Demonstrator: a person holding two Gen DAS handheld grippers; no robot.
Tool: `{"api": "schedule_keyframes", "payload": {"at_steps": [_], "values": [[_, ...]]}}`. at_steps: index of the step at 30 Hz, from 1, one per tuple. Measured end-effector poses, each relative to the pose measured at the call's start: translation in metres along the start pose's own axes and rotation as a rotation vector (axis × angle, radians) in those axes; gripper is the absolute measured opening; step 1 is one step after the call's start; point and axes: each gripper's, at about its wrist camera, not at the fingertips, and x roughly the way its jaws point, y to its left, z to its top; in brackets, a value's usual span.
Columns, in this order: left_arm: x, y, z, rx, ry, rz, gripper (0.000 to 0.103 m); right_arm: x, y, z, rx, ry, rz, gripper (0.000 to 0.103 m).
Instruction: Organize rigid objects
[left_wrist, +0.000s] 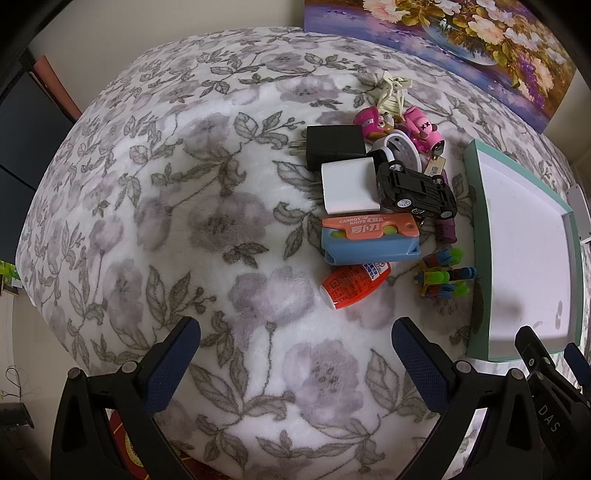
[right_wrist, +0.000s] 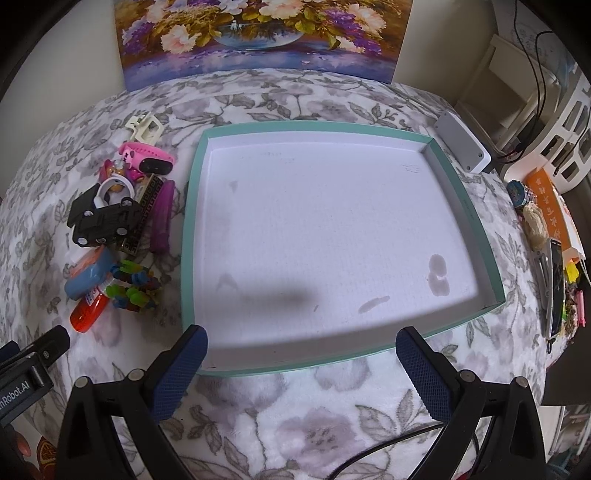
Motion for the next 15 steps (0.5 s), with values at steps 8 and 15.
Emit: {"api": "schedule_keyframes", "payload": {"at_steps": [8, 15], "values": [[-0.0013, 0.0009, 0.0001, -0.002, -0.004, -0.003, 0.103, 0.0016, 0.0002, 0.0011, -0.004, 0.001, 0.004, 0.103], [-0.0006, 0.0007, 0.0026, -0.011, -0.006, -0.001, 0.103, -0.0036, 0.0020, 0.0014, -0.010, -0.095, -0.011, 0.103]]}}
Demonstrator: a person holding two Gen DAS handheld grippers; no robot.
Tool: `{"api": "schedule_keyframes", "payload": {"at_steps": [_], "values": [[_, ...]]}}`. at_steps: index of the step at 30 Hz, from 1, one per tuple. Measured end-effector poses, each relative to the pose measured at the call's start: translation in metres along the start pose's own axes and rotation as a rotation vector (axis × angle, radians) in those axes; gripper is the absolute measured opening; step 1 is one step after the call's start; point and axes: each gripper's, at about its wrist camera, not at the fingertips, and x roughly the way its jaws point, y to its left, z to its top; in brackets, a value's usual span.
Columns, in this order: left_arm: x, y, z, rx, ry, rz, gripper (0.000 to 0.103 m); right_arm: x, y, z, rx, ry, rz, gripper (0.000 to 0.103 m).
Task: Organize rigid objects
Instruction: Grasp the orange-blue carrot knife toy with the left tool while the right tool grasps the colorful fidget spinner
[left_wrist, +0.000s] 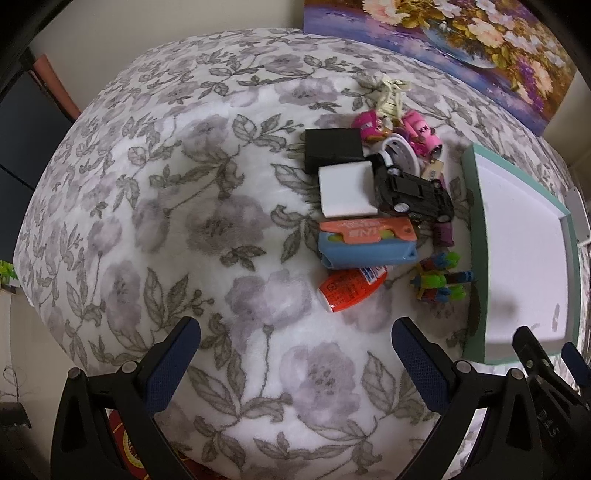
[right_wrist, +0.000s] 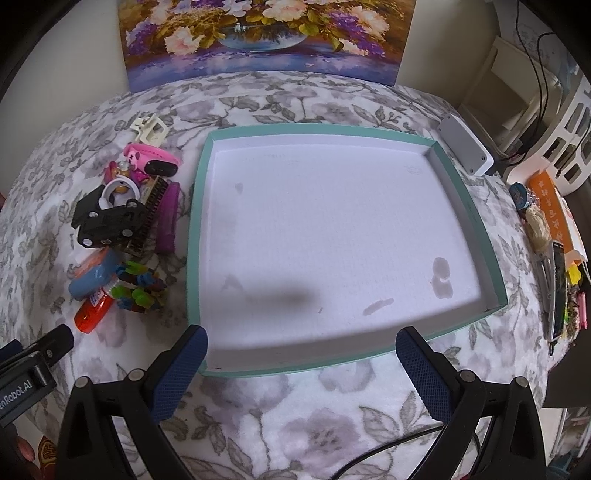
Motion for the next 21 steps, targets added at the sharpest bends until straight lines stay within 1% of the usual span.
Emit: {"api": "schedule_keyframes", "payload": {"at_steps": [2, 3, 4, 5, 7, 12, 14, 17, 21], "values": [[0.003, 0.002, 0.004, -0.025, 0.010, 0.010, 0.103, -0.005, 0.002, 0.004, -0.005, -0.008, 0.024, 0.103], [0.006, 0.003, 0.006, -0.036, 0.018, 0.011, 0.103, -0.005, 0.002, 0.006, -0.016, 0.035, 0.037, 0.103], [0.008, 0.004, 0.007, -0.044, 0.025, 0.008, 0.103, -0.008, 0.004, 0.009, -0.023, 0.024, 0.050, 0.103], [0.010, 0.004, 0.009, -0.054, 0.033, 0.005, 0.103, -0.008, 0.005, 0.012, -0.035, 0.037, 0.053, 0.103], [0.014, 0.003, 0.012, -0.078, 0.051, -0.002, 0.103, -0.009, 0.009, 0.018, -0.038, 0.044, 0.075, 0.103], [0.031, -0.004, 0.020, -0.122, 0.100, -0.039, 0.103, -0.007, 0.012, 0.033, -0.022, 0.073, 0.093, 0.103], [0.035, -0.006, 0.023, -0.131, 0.103, -0.042, 0.103, -0.006, 0.014, 0.038, -0.028, 0.073, 0.087, 0.103], [0.044, -0.008, 0.029, -0.139, 0.095, -0.026, 0.103, -0.003, 0.016, 0.045, -0.024, 0.069, 0.086, 0.103], [0.054, -0.010, 0.039, -0.154, 0.083, -0.063, 0.103, 0.001, 0.016, 0.050, -0.025, 0.069, 0.101, 0.103]]}}
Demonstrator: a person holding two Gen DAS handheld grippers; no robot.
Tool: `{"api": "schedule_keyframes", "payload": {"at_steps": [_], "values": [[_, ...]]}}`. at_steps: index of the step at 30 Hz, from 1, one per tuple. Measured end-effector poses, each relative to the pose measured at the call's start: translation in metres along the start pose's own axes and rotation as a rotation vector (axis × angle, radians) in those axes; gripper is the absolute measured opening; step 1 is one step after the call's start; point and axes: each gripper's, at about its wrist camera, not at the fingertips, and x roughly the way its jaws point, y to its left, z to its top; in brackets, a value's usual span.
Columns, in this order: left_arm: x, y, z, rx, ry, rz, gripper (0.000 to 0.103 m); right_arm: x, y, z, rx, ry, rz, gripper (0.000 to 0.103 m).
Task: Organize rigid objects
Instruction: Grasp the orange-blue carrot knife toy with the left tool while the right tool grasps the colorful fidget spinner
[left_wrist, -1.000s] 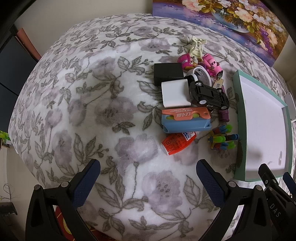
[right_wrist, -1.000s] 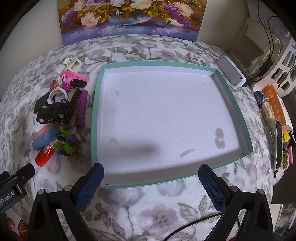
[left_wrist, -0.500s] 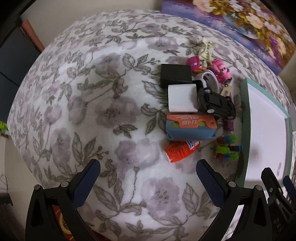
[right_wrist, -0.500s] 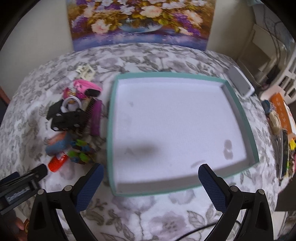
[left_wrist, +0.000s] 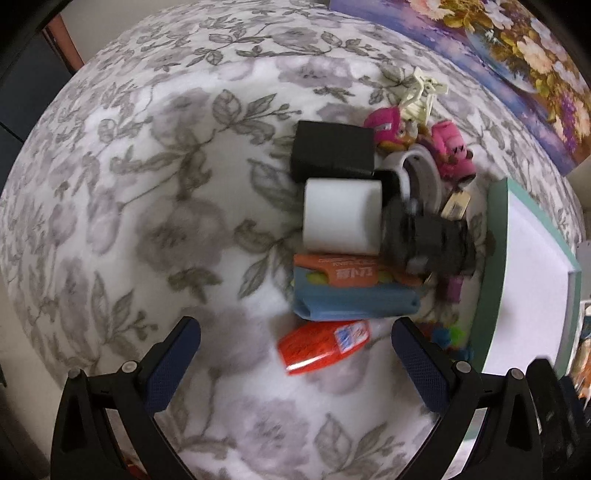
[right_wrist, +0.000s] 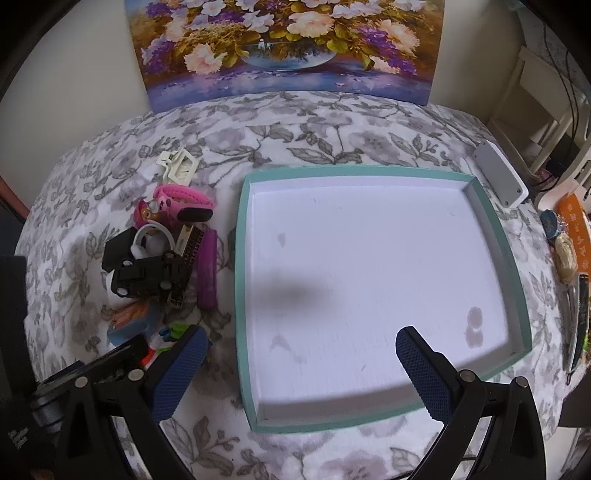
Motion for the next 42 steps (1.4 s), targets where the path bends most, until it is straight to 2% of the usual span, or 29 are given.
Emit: {"api": "schedule_keyframes", "payload": {"at_steps": [3, 8, 14, 15, 19, 22, 29, 32, 36, 42], "values": [[0.003, -0.005, 0.008, -0.013, -0.001, -0.047, 0.103, 0.001, -0.004, 0.001, 0.013, 0.003, 0.014, 0.103], [0.007, -0.023, 0.017, 0.021, 0.003, -0.045, 0.103, 0.006, -0.012, 0.001, 0.046, 0.014, 0.028, 0.103], [0.015, -0.038, 0.026, 0.029, -0.002, -0.062, 0.091, 0.011, -0.015, 0.000, 0.055, 0.030, 0.030, 0.103], [0.016, -0.040, 0.027, 0.031, -0.003, -0.068, 0.086, 0.011, -0.015, 0.000, 0.056, 0.032, 0.033, 0.103], [0.020, -0.051, 0.039, 0.031, -0.024, -0.082, 0.083, 0.013, -0.015, -0.001, 0.055, 0.036, 0.028, 0.103], [0.014, -0.049, 0.042, 0.036, -0.028, -0.089, 0.073, 0.014, -0.015, -0.001, 0.054, 0.042, 0.026, 0.103], [0.011, -0.045, 0.045, 0.056, -0.024, -0.087, 0.073, 0.014, -0.014, -0.001, 0.055, 0.042, 0.029, 0.103], [0.012, -0.037, 0.040, 0.044, -0.012, -0.086, 0.073, 0.011, -0.009, -0.001, 0.043, 0.031, 0.059, 0.103], [0.010, -0.017, 0.039, -0.005, 0.006, -0.107, 0.073, 0.009, 0.003, -0.002, 0.016, 0.018, 0.138, 0.103], [0.003, 0.008, 0.043, -0.078, -0.001, -0.126, 0.073, 0.009, 0.023, -0.007, -0.028, 0.003, 0.184, 0.103]]}}
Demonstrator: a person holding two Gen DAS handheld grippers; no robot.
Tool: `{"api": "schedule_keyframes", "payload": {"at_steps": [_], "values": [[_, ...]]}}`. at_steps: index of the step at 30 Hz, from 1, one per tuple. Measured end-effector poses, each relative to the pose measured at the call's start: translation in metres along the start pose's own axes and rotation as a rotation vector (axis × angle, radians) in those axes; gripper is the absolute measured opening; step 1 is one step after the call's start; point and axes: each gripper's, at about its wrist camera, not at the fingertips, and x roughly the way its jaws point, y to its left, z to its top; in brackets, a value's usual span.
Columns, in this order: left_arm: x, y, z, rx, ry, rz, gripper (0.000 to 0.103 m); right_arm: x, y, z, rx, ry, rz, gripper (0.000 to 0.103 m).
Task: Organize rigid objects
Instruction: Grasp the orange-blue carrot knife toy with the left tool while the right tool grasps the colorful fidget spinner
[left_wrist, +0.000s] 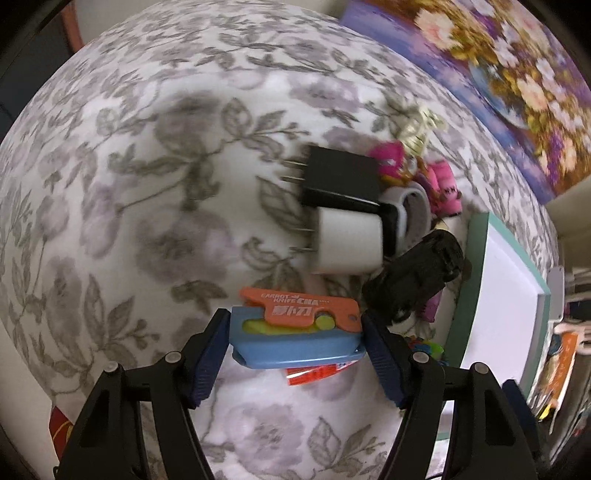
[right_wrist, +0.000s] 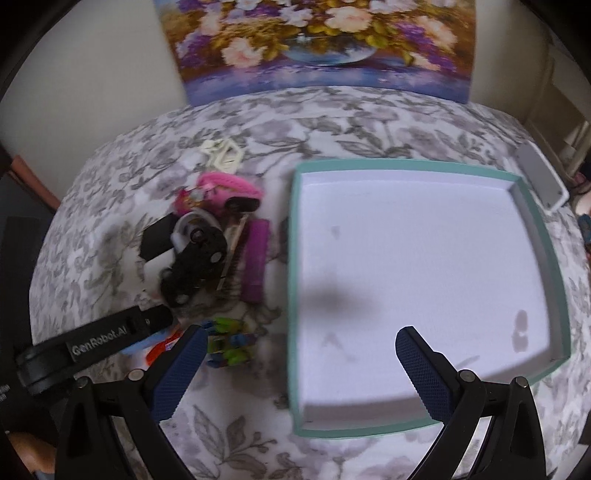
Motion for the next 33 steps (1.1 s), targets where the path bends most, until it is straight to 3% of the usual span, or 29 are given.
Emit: {"api": "schedule_keyframes", "payload": {"at_steps": [10, 17, 19, 25, 33], "values": [[-0.007, 0.027, -0.004, -0.062, 0.004, -0.030, 0.073, 0.011, 0.027, -0.008, -0.081, 0.032, 0.099, 0.075], [-0.010, 0.035, -0.009, -0.066, 0.013, -0.034, 0.073, 0.022, 0.036, -0.013, -0.101, 0.065, 0.107, 0.068], [-0.006, 0.033, -0.006, -0.068, 0.016, -0.031, 0.073, 0.026, 0.038, -0.014, -0.109, 0.078, 0.103, 0.059], [0.000, 0.028, -0.004, -0.062, 0.027, -0.022, 0.073, 0.038, 0.042, -0.016, -0.117, 0.106, 0.093, 0.047], [0.011, 0.025, -0.005, -0.057, 0.054, -0.006, 0.073, 0.053, 0.045, -0.016, -0.109, 0.129, 0.083, 0.043]]}}
